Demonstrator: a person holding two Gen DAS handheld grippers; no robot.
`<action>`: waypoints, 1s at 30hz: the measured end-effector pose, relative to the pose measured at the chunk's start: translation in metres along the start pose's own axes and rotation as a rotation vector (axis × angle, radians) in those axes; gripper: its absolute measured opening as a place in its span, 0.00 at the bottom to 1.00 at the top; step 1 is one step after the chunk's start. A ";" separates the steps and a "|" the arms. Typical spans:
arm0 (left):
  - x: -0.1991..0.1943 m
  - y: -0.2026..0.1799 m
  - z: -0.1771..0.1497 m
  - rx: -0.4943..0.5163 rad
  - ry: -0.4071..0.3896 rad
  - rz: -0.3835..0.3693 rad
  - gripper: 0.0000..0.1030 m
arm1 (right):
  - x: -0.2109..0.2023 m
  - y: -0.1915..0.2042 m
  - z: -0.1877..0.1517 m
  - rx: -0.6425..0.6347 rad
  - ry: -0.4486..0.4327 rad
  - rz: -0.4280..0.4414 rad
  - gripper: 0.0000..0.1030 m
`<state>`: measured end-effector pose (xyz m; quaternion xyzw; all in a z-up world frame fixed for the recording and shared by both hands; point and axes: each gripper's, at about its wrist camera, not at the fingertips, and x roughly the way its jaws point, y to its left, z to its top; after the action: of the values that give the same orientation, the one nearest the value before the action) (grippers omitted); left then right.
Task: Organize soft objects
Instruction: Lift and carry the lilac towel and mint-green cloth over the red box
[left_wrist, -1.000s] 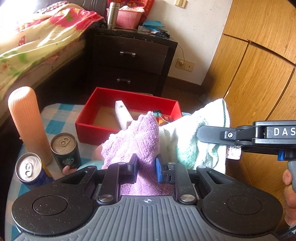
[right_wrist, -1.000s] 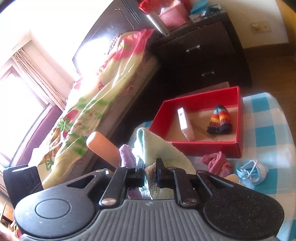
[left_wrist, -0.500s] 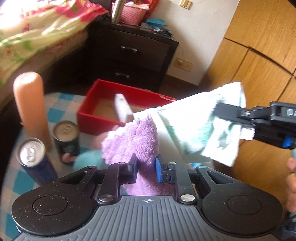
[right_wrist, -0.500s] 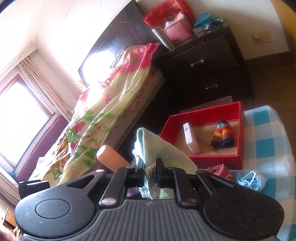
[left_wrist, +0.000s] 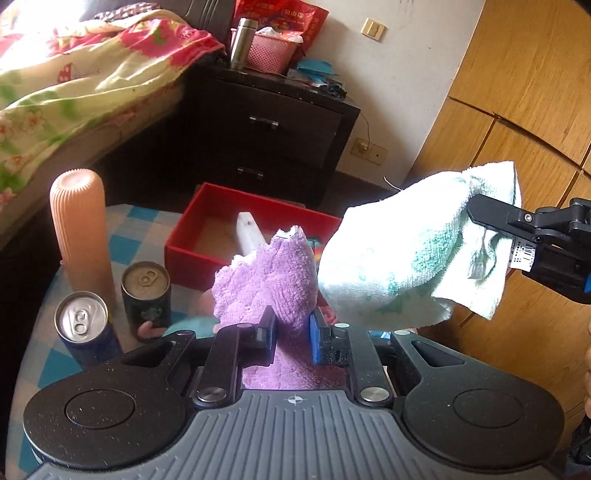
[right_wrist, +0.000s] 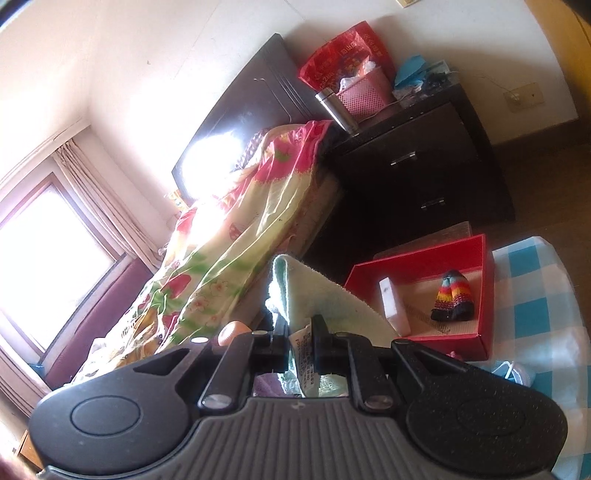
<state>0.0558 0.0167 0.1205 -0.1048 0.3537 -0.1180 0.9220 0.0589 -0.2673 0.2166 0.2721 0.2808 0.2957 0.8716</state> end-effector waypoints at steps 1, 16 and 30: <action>0.000 -0.002 0.001 0.008 -0.004 0.004 0.16 | -0.001 0.002 0.000 -0.002 -0.004 0.002 0.00; 0.007 -0.006 0.023 0.052 -0.055 0.058 0.17 | 0.001 0.009 0.002 -0.091 -0.026 -0.070 0.00; 0.037 -0.014 0.065 0.103 -0.108 0.088 0.17 | 0.029 0.017 0.020 -0.228 -0.062 -0.205 0.00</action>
<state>0.1240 0.0002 0.1485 -0.0479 0.3010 -0.0895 0.9482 0.0843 -0.2425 0.2319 0.1505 0.2446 0.2266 0.9307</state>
